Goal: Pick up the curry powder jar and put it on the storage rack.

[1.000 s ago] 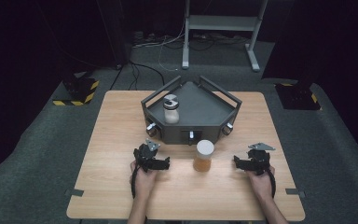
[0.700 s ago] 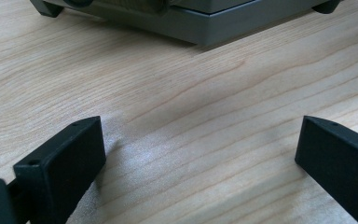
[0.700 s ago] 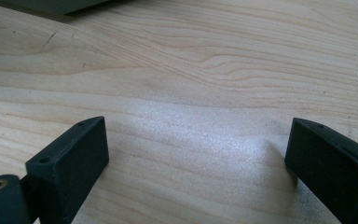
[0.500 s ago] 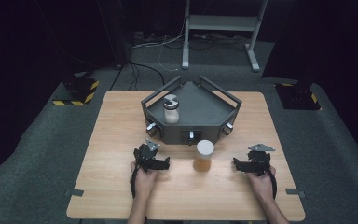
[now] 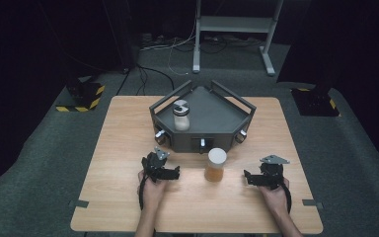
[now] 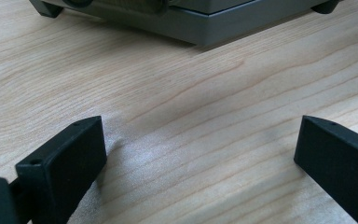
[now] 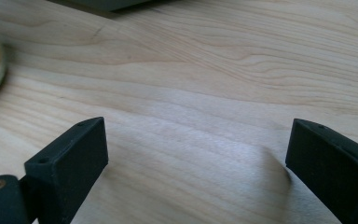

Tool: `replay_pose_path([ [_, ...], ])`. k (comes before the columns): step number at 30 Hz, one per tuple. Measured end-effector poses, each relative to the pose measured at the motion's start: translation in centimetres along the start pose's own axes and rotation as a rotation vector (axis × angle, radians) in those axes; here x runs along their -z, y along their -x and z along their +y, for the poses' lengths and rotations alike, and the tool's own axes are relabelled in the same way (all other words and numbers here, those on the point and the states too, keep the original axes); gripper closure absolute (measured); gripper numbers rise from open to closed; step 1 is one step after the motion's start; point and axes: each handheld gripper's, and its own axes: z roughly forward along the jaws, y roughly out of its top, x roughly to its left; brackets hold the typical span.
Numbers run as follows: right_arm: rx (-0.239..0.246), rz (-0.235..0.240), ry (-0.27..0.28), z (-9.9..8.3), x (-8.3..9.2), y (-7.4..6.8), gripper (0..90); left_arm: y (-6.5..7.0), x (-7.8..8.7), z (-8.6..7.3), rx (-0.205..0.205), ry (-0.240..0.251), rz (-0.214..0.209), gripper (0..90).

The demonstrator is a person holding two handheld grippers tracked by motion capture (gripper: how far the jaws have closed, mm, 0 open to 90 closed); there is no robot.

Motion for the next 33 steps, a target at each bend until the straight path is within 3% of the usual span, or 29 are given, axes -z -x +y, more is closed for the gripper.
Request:
replay_pose_path([
  [12,0.056,0.094,0.018,-0.3,0.6,-0.8,6.2,0.0,0.0,0.0,-0.001,0.0,0.0,2.1],
  [33,0.141,0.262,0.039,0.7,0.4,-1.9,6.6,0.0,0.0,0.0,-0.001,-0.001,0.0,2.1],
])
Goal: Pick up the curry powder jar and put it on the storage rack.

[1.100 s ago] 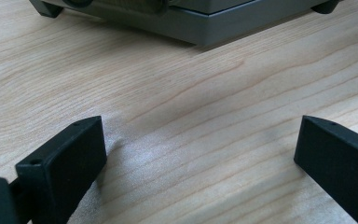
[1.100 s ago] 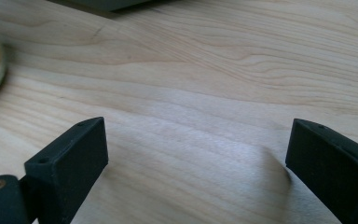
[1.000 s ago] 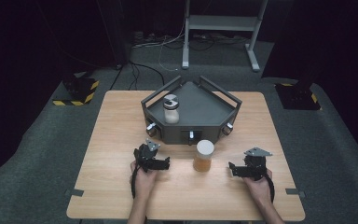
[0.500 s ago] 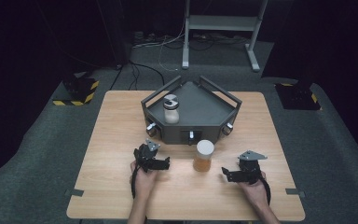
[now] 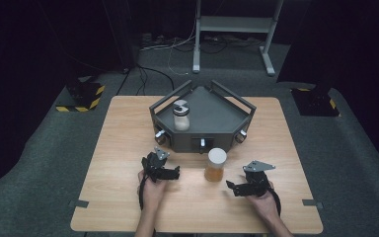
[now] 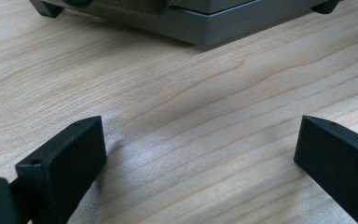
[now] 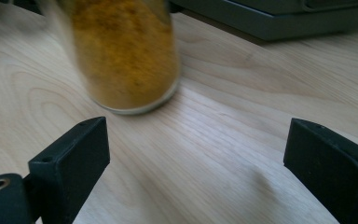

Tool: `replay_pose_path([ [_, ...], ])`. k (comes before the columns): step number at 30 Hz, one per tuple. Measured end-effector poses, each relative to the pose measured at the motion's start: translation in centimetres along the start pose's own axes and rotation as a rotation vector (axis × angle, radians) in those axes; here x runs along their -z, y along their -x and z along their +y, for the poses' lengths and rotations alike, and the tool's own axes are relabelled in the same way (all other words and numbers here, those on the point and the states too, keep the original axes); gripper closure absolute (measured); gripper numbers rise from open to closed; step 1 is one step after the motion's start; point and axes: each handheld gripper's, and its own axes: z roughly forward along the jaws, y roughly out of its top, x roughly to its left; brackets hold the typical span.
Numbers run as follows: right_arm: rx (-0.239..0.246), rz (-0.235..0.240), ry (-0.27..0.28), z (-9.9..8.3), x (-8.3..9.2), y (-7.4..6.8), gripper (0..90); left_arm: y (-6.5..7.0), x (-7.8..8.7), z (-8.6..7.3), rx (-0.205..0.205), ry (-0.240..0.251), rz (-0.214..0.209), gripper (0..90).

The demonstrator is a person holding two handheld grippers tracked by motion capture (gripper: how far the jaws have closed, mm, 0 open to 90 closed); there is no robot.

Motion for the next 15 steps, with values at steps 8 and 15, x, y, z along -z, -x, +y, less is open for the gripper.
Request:
replay_pose_path([
  [8,0.035,0.046,0.022,0.7,-0.2,-0.7,7.7,0.0,0.0,0.0,0.0,0.0,0.0,2.2],
  [15,0.042,0.058,0.018,1.2,-0.5,-0.9,8.0,0.0,0.0,0.0,0.0,0.0,0.0,2.1],
])
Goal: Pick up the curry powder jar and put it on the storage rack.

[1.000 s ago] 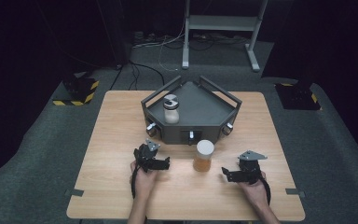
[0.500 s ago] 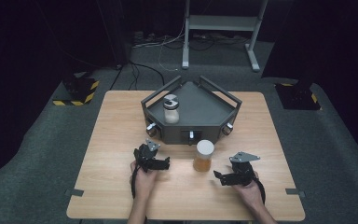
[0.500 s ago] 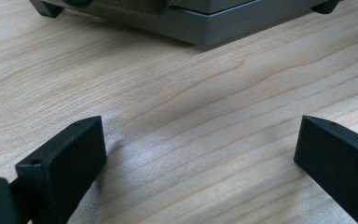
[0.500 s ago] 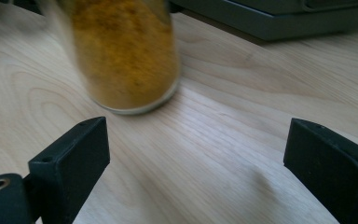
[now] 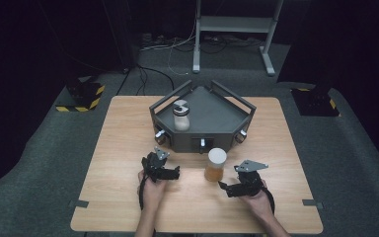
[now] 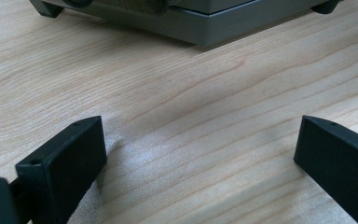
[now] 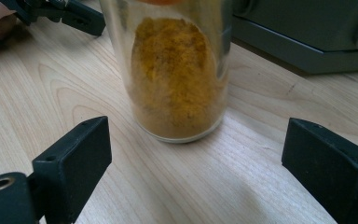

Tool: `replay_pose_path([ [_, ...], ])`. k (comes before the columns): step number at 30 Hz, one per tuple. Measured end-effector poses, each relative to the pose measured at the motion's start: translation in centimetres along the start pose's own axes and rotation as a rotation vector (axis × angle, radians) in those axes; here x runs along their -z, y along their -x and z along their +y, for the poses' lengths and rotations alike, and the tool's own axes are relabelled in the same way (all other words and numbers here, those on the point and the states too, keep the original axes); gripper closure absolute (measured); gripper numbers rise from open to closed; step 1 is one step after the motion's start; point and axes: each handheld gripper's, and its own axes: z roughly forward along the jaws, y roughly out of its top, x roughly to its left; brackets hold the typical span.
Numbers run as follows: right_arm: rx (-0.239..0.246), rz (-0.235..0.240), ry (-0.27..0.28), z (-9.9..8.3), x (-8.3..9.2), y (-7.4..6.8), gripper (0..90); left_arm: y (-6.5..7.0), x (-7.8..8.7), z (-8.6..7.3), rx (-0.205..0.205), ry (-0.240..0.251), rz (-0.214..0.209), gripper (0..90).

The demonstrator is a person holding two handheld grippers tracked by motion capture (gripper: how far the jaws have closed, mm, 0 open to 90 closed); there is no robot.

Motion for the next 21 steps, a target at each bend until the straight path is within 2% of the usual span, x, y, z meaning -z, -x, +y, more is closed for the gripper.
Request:
replay_pose_path([
  [21,0.017,0.008,0.045,1.5,-0.8,-0.6,8.8,0.0,0.0,0.0,0.0,0.0,0.0,2.2],
])
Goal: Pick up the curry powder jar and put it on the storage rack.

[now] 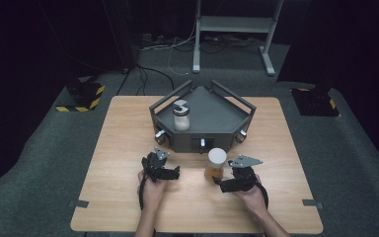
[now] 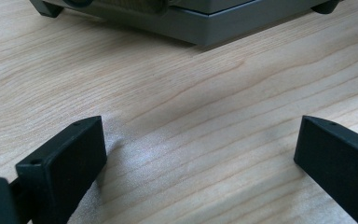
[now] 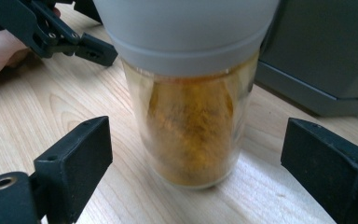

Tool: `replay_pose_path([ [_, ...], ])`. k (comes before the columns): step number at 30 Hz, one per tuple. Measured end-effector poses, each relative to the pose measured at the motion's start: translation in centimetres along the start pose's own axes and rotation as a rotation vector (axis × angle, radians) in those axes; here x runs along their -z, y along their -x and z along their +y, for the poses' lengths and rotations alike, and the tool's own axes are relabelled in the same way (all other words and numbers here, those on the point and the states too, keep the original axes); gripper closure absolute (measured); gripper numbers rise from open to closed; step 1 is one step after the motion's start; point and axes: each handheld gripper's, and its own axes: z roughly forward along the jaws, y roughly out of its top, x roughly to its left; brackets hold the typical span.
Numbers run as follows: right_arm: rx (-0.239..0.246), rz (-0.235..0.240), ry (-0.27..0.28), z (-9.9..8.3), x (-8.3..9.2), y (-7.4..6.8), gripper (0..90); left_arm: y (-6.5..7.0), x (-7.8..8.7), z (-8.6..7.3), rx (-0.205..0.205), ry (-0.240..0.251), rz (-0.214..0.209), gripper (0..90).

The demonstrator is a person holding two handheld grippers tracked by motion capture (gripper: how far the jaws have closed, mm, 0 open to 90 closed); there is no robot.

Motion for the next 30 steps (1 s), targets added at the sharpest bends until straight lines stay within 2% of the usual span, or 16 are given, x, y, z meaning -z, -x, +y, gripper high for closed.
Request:
replay_pose_path([
  [30,0.022,0.004,0.072,1.6,-1.1,-0.3,20.3,0.0,0.0,0.0,0.0,0.0,0.0,2.2],
])
